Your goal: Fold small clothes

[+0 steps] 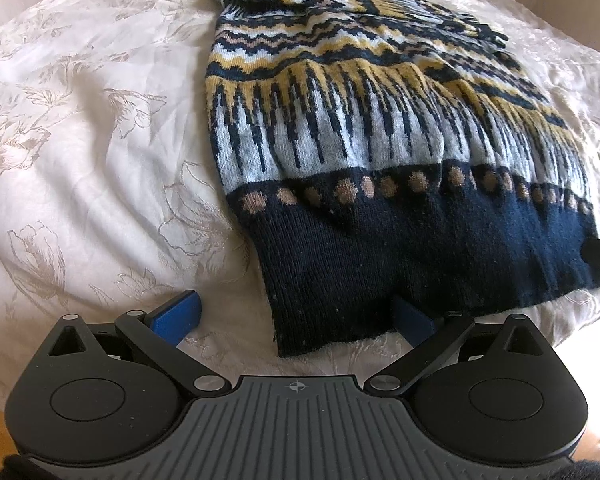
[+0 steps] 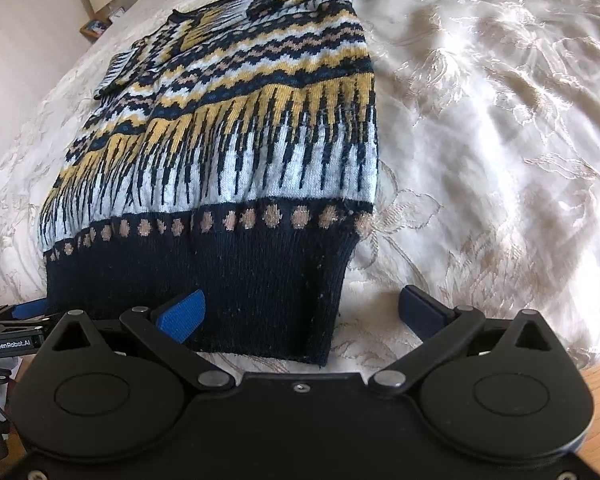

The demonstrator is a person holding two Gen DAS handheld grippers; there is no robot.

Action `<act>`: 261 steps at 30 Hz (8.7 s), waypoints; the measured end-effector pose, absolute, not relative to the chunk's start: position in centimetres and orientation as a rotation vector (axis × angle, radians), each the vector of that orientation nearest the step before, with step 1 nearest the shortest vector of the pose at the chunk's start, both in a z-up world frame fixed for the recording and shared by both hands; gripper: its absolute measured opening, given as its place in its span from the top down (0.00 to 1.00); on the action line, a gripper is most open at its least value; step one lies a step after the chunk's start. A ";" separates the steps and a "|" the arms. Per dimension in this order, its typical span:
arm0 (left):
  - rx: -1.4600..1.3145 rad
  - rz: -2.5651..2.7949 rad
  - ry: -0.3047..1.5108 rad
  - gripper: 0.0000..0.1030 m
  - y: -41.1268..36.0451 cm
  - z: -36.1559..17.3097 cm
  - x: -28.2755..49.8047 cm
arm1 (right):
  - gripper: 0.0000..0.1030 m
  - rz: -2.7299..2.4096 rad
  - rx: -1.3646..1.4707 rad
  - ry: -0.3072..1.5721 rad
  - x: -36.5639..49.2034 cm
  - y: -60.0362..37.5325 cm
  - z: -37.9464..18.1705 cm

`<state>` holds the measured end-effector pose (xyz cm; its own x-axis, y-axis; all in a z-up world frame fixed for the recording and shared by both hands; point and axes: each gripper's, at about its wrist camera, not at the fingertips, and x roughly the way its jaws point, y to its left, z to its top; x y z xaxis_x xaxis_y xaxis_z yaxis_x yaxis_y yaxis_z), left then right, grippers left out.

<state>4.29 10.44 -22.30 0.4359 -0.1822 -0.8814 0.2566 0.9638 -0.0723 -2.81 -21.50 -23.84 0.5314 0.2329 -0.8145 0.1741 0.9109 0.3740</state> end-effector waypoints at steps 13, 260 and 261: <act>0.069 -0.284 1.084 0.12 10.2 -21.8 4.1 | 0.00 0.041 0.584 0.961 -3.6 -23.0 -24.1; 0.374 -0.477 1.132 0.40 5.3 -19.5 28.7 | 0.01 -0.061 0.385 1.026 20.5 -24.7 -16.9; 0.401 -0.495 1.117 0.40 5.4 -19.8 28.3 | 0.01 -0.055 0.383 1.027 20.4 -24.3 -16.8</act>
